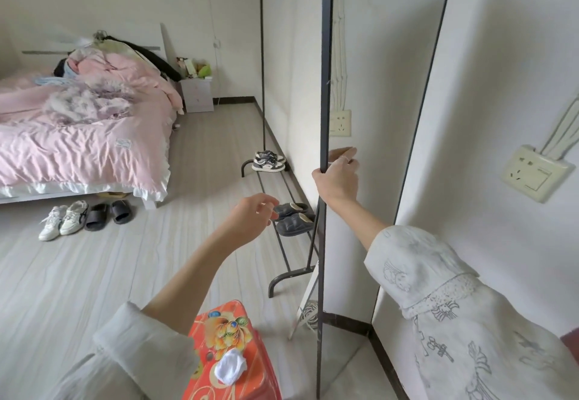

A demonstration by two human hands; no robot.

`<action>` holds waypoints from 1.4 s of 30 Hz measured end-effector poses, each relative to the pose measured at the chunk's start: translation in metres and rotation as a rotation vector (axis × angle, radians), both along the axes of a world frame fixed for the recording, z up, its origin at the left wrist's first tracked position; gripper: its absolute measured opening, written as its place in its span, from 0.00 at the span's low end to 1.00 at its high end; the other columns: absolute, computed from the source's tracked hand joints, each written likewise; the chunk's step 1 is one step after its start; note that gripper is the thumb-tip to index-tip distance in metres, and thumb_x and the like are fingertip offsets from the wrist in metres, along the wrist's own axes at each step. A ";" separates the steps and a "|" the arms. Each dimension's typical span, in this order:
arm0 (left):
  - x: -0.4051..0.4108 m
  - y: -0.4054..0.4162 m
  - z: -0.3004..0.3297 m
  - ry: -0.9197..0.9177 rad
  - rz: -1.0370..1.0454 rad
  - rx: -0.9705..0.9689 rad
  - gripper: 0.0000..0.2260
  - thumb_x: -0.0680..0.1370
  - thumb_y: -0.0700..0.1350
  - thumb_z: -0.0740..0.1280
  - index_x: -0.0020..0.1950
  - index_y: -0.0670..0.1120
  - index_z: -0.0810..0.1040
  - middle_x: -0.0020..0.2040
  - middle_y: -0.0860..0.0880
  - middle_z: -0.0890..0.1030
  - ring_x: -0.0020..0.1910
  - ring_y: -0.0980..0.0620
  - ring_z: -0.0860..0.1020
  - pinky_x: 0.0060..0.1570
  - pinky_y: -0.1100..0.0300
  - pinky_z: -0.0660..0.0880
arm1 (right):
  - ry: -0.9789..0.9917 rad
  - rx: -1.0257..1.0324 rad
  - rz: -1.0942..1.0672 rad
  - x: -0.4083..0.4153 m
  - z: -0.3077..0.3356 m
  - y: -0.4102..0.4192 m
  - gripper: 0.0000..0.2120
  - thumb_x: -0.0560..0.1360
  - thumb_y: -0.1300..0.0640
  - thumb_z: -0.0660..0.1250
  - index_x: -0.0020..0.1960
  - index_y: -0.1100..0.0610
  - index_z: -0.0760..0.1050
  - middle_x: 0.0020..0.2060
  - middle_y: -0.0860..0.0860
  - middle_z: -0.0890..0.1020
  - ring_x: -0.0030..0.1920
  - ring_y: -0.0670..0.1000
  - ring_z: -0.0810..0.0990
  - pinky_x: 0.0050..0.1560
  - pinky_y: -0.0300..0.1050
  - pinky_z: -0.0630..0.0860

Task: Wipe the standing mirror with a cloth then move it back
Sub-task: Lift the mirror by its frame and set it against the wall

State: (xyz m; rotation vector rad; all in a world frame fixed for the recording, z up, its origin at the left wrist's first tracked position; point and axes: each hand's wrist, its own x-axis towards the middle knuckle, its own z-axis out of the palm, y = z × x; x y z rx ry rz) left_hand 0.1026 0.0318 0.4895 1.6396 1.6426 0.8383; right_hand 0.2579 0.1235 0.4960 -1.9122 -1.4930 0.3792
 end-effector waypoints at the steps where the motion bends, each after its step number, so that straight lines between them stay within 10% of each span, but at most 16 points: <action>1: 0.003 0.002 -0.001 -0.001 -0.017 -0.016 0.12 0.81 0.41 0.53 0.59 0.44 0.74 0.51 0.45 0.81 0.49 0.50 0.78 0.49 0.57 0.74 | 0.000 0.000 -0.002 0.003 0.001 -0.001 0.42 0.75 0.53 0.65 0.74 0.66 0.41 0.67 0.62 0.64 0.60 0.63 0.73 0.55 0.50 0.73; 10: 0.028 0.028 -0.010 -0.054 -0.192 -0.078 0.13 0.81 0.41 0.53 0.59 0.44 0.74 0.48 0.47 0.80 0.45 0.54 0.77 0.39 0.67 0.72 | 0.022 0.051 0.013 0.043 0.007 -0.021 0.17 0.74 0.60 0.63 0.60 0.64 0.65 0.60 0.58 0.71 0.47 0.57 0.75 0.46 0.41 0.69; 20: 0.064 0.033 -0.013 -0.104 -0.353 -0.089 0.12 0.80 0.40 0.54 0.58 0.43 0.75 0.49 0.46 0.80 0.46 0.49 0.78 0.47 0.58 0.75 | 0.103 0.006 0.003 0.092 0.007 -0.068 0.21 0.69 0.62 0.61 0.60 0.51 0.65 0.33 0.46 0.75 0.36 0.52 0.75 0.36 0.41 0.69; 24: 0.080 0.034 -0.008 -0.128 -0.388 -0.095 0.11 0.80 0.40 0.55 0.57 0.44 0.75 0.48 0.47 0.80 0.47 0.48 0.78 0.52 0.52 0.75 | 0.147 -0.040 -0.056 0.130 0.021 -0.090 0.14 0.69 0.65 0.63 0.36 0.48 0.64 0.27 0.46 0.69 0.26 0.44 0.70 0.19 0.28 0.61; 33: 0.133 0.036 -0.003 -0.154 -0.497 -0.079 0.10 0.80 0.40 0.54 0.54 0.46 0.74 0.49 0.45 0.78 0.46 0.47 0.76 0.49 0.51 0.75 | 0.389 -0.164 -0.221 0.225 0.028 -0.150 0.21 0.71 0.56 0.70 0.59 0.62 0.69 0.56 0.53 0.76 0.58 0.54 0.74 0.62 0.49 0.70; 42: 0.207 0.032 -0.007 -0.146 -0.528 -0.082 0.11 0.79 0.38 0.54 0.54 0.47 0.74 0.46 0.47 0.78 0.42 0.48 0.76 0.39 0.60 0.73 | 0.566 0.166 -0.349 0.306 0.021 -0.226 0.05 0.73 0.64 0.69 0.48 0.58 0.78 0.45 0.53 0.83 0.44 0.50 0.80 0.40 0.34 0.75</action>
